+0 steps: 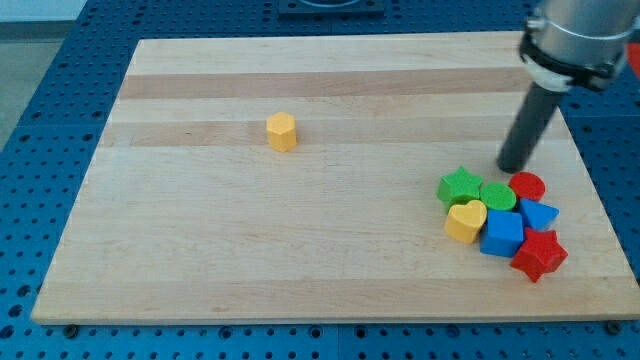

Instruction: Push the hexagon into the heart

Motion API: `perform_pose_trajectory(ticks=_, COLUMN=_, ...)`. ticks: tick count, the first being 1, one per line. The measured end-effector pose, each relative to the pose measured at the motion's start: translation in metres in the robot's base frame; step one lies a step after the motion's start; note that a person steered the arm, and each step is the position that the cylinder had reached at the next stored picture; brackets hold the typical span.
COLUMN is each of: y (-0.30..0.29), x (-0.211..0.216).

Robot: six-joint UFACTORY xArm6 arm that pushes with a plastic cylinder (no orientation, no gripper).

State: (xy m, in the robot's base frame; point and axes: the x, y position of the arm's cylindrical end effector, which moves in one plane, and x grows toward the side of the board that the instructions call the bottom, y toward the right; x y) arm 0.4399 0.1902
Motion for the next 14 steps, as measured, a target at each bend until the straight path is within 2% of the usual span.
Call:
perform_pose_trajectory(ticks=4, y=-0.224, x=-0.095)
perform_pose_trajectory(ticks=5, y=-0.268, x=-0.095)
perform_pose_trajectory(ticks=6, y=-0.282, x=-0.091)
perform_pose_trajectory(ticks=9, y=-0.275, x=-0.040)
perform_pose_trajectory(ticks=11, y=-0.242, x=-0.015)
perform_pose_trajectory(ticks=14, y=-0.174, x=-0.016)
